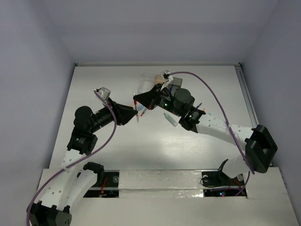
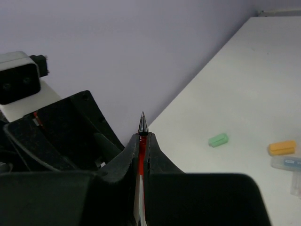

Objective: Sort the stationery into containers
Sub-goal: Pick up the pen from the center of the board.

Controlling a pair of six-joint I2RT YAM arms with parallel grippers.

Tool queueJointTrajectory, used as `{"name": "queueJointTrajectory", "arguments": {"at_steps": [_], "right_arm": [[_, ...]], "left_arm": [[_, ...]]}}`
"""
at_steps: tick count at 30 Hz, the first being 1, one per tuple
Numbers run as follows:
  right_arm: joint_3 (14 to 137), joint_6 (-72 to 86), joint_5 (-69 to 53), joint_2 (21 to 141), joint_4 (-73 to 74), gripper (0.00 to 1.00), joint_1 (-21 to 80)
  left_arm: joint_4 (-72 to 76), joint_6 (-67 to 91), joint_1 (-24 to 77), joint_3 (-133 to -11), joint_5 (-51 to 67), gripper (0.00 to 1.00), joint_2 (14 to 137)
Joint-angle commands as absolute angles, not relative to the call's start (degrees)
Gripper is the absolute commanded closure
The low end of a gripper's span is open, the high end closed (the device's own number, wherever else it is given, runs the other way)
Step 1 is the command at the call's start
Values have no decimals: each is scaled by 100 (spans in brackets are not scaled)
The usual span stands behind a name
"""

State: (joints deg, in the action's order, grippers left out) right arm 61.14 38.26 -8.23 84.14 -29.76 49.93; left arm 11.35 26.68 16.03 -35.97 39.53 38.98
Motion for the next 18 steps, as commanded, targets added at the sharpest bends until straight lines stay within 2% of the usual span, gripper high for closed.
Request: {"name": "queueJointTrajectory", "arguments": {"at_steps": [1,9,12,13,18], "right_arm": [[6135,4034,-923,8358,-3911,100,4992],[6179,4060,-967,8411,-4122,100,5045],[6126,4096,-1028,8429,-4254,100,5045],[6126,4096,-1037,8437,-4254,100,5045],[6117,4148,-1072,8516,-4350,100,5045]], "left_arm": [[1512,2760,1582,-3551,4236,61,4060],[1450,2742,1582,-3568,4175,61,4122],[1433,2760,1582,-3568,4070,64,4113],[1424,2760,1582,-3568,4043,68,4105],[1503,2830,1582,-3542,4113,69,4122]]}}
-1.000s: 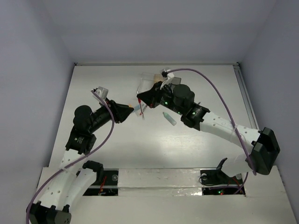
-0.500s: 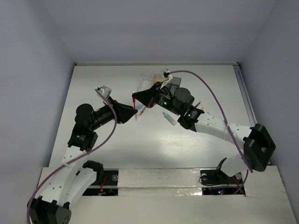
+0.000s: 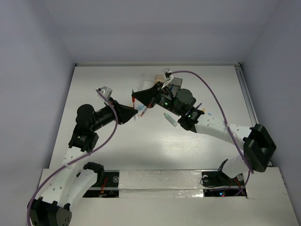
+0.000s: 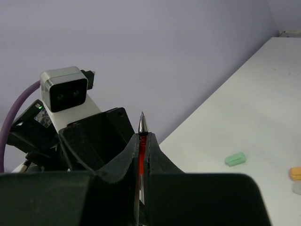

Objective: Sort the stationery into containers
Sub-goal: Pick up the pen from the center of the board, then close the pen cap on the pen.

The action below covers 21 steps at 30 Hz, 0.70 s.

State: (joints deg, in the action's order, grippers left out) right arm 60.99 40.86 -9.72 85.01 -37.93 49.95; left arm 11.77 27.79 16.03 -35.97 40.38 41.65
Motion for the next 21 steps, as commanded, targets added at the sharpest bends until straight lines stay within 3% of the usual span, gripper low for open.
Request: {"name": "queueJointTrajectory", "arguments": {"at_steps": [1,6,11,13,15,18,21], "right_arm": [[6143,4166,-1081,8534,-4359,100,5045],[6161,4175,-1081,8569,-4368,100,5045],[6091,4044,-1063,8491,-4228,100,5045],[6030,3825,-1028,8385,-4096,90,5045],[5968,3631,-932,8148,-3614,68,5045],[5776,3332,-879,7728,-2858,50,4966],[5599,2901,-660,7061,-1840,46,4887]], "left_arm": [[1520,2830,1582,-3542,4157,75,4131],[1468,2786,1582,-3577,4184,99,4122],[1319,2637,1582,-3638,3982,100,3956],[1118,2549,1582,-3682,3763,100,3911],[1037,2487,1582,-3709,3718,100,3867],[941,2426,1582,-3770,3648,100,3832],[862,2364,1582,-3814,3604,100,3709]]}}
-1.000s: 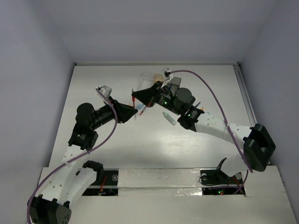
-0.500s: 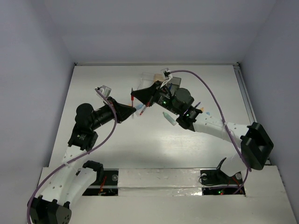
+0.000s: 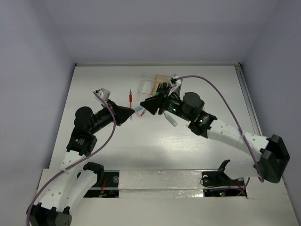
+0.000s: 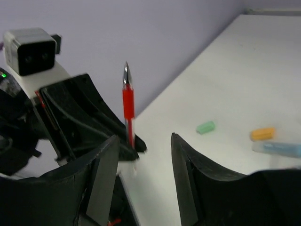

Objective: Sort the stationery into containers
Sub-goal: Close the pen cap on the pen.

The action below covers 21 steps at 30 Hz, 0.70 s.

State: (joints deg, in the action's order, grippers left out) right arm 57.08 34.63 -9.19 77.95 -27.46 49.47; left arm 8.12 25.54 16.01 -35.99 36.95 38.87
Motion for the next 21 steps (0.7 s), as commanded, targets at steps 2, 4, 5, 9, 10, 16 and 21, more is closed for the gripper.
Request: {"name": "queueJointTrajectory", "arguments": {"at_steps": [2,4,5,9,10,16,21], "right_arm": [[5476,2603,-388,6690,-816,51,4826],[5719,2523,436,6339,840,77,4712],[5852,2531,709,6302,1479,87,4598],[6539,2795,1501,6512,4215,99,3588],[6556,2795,1581,6556,4471,99,3238],[6793,2979,2389,7706,6036,97,2417],[6637,2401,2087,8323,5951,71,1233]], "left_arm": [[730,2277,1757,-3858,3446,100,3595],[633,2224,1915,-3876,3358,100,3507],[624,2215,1968,-3876,3349,100,3411],[571,2189,2249,-3885,3252,100,3077],[510,2180,2311,-3893,3156,100,3033],[256,2013,2777,-3981,2787,100,2769],[158,1960,3084,-4034,2540,100,2654]]}}
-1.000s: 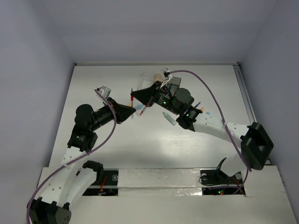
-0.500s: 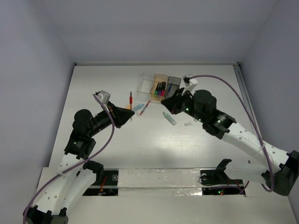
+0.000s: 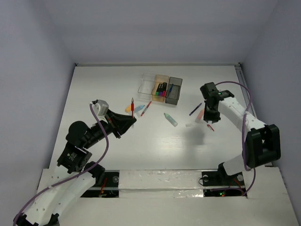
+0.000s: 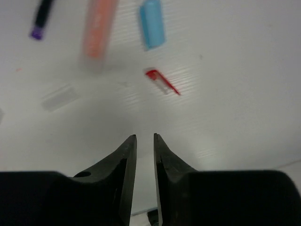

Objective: Sort the stationery into containers
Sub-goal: Close the pen cap on the pen.

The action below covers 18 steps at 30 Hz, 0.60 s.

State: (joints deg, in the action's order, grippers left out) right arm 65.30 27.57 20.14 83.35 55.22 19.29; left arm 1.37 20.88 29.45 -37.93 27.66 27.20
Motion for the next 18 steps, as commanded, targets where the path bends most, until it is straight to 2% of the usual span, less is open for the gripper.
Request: {"name": "queueJointTrajectory", "arguments": {"at_steps": [1,2,3,6,9,18], "right_arm": [[6523,2025,1770,8428,5811,66,1065],[6417,1804,1584,8464,5375,61,968],[6329,1628,1382,8560,5187,49,828],[6223,1346,1144,8710,4792,42,573],[6056,1038,312,9008,4281,42,335],[6258,940,123,9605,4368,44,281]], "left_arm": [[141,1943,3137,-4034,2497,100,2637],[123,1934,3225,-4043,2461,100,2619],[88,1907,3295,-4052,2391,100,2619],[35,1881,3366,-4078,2294,100,2602],[9,1881,3489,-4069,2215,100,2593],[9,1854,3595,-4087,2144,100,2584]]}}
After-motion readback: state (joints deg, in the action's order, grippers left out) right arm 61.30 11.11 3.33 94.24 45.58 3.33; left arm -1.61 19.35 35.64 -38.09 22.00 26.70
